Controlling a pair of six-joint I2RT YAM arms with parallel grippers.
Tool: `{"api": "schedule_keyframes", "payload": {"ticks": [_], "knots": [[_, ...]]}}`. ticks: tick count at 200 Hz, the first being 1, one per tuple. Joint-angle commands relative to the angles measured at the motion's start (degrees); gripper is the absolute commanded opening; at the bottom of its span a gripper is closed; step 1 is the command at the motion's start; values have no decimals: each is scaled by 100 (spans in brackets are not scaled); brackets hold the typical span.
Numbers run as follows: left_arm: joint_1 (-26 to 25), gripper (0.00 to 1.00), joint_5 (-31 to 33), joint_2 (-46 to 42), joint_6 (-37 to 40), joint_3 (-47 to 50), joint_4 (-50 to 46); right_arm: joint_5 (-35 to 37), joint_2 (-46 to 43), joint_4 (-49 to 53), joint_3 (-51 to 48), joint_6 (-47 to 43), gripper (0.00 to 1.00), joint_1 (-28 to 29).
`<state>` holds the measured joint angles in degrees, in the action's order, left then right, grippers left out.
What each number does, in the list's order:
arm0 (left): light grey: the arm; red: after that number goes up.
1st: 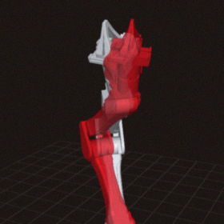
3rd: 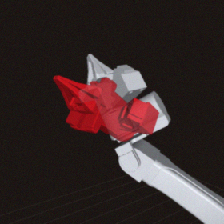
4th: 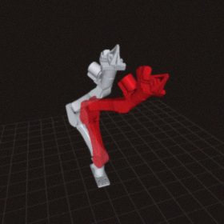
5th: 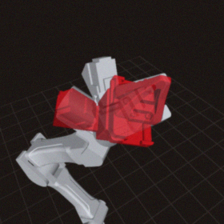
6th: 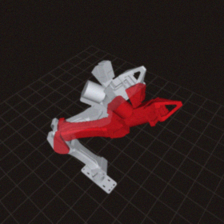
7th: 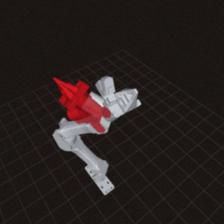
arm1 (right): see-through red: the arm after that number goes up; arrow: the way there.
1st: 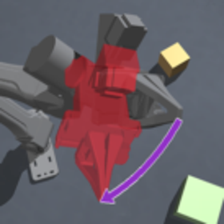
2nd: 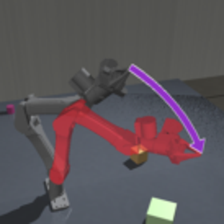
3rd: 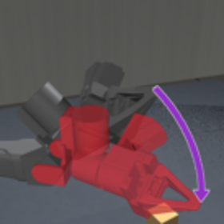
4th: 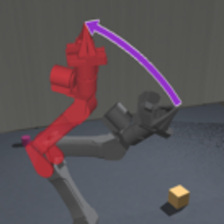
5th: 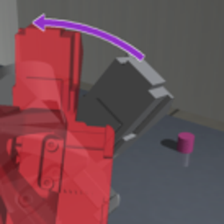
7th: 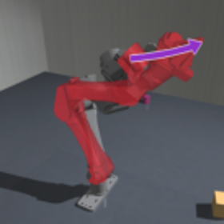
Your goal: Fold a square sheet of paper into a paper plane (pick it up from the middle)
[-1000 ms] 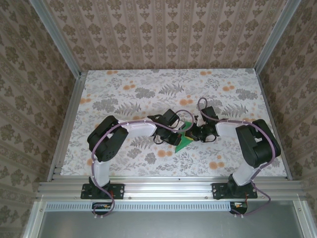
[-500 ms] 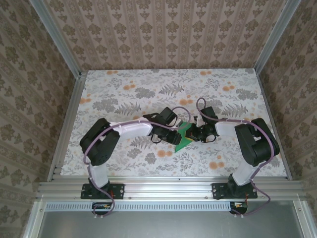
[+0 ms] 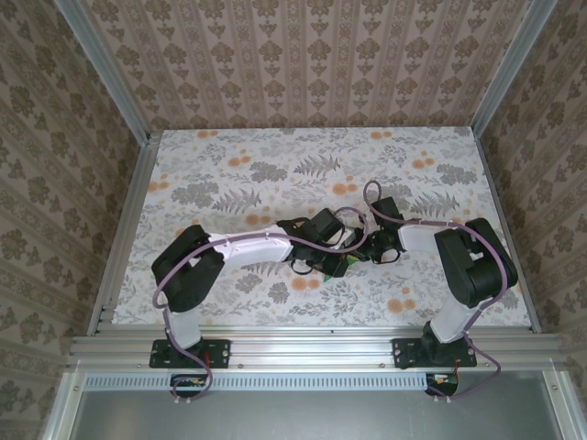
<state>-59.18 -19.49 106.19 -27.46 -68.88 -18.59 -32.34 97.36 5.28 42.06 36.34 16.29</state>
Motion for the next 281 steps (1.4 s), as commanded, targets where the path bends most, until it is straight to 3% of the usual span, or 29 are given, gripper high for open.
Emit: {"api": "schedule_keyframes", "payload": {"ticks": [1,120,166,216,281], "knots": [[40,15,56,151,12,-161,-223,779,362,386,-155,-17,10,-1],[306,15,-402,502,233,-49,-7,901,492,636,-59,-159,9,-1],[486,15,-931,485,387,243,137,1088,494,900,30,-319,9,-3],[478,14,-449,433,522,475,-172,1111,533,939,61,-311,9,-2],[456,13,-429,251,749,712,-453,1124,543,953,83,-303,9,-3]]}}
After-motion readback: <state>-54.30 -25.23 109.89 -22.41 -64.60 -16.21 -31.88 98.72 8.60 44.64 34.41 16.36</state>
